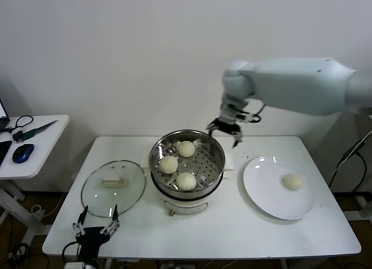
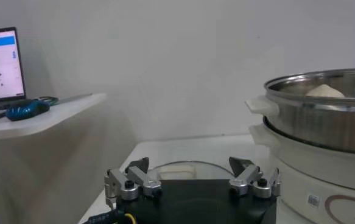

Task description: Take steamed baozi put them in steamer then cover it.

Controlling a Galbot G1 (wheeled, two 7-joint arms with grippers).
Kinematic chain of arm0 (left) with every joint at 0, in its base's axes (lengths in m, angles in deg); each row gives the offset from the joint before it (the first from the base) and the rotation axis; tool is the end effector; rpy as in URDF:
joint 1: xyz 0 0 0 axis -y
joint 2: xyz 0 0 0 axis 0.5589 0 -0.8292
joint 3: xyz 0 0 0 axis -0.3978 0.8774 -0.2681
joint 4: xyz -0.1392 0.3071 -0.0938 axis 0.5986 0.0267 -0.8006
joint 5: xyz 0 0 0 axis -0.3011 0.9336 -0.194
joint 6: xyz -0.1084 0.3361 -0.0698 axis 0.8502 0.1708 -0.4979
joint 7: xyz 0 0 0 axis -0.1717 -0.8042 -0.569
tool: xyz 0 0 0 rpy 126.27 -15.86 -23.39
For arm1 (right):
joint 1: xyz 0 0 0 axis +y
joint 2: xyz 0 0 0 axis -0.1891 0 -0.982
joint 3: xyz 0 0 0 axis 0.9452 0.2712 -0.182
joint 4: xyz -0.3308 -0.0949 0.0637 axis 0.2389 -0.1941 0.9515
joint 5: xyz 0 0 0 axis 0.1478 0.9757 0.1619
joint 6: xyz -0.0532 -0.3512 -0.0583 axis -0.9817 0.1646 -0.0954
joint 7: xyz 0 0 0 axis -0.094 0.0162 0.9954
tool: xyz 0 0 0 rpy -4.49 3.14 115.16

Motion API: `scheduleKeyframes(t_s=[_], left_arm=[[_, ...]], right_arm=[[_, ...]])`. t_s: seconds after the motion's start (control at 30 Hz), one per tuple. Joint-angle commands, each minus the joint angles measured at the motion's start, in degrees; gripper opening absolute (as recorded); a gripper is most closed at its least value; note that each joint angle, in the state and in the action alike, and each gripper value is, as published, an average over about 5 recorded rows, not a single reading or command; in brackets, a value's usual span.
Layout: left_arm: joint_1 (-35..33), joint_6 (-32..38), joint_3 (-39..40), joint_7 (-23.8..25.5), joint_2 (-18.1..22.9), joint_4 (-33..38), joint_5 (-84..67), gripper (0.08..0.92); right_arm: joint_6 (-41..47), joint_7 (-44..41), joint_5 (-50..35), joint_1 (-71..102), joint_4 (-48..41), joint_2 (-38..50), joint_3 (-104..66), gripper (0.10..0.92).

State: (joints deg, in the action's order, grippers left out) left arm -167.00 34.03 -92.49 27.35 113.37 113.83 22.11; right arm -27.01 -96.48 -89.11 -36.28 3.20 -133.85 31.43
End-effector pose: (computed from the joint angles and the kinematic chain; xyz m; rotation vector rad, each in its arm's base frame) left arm 0.1153 0.0452 -0.3240 0.1932 -2.9056 -0.1593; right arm 0.5767 -0.0213 0.0161 1.6939 -0.7848 1.9406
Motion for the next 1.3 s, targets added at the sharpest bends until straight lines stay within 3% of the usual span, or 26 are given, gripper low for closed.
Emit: scheduleKeyframes(t_s=[0.03,0.23,0.53,1.0,1.3], left_arm=[[-0.2,-0.2,-0.1,0.0,0.0,0.2,0.1,0.823],[0.5,-0.1,0.3,0.1,0.1,-0.5,0.1,0.823],[1.1,-0.6,0.6,0.3,0.9,-1.0,0.7,0.823],[0.4,-0.1,0.4,0.2,1.7,-2.3,1.6,0.823],[0.5,-0.1,0.5,0.3,1.6,-2.8,1.9,0.823]], right_arm=[[17.0,-3.2,-3.8,1.3,-2.9,24.2,5.3,0.823],[21.4,-0.5,3.3,17.4,-6.7,30.6,-8.4,0.823],[20.4,-0.3,9.7,36.7,-17.2,25.5,-26.4,0.823],[17.8,2.8,13.3,45.9,-28.8,16.0,-35.9,0.823],[17.0,3.4,15.2,47.7,-31.6,13.6,-37.6,0.823]])
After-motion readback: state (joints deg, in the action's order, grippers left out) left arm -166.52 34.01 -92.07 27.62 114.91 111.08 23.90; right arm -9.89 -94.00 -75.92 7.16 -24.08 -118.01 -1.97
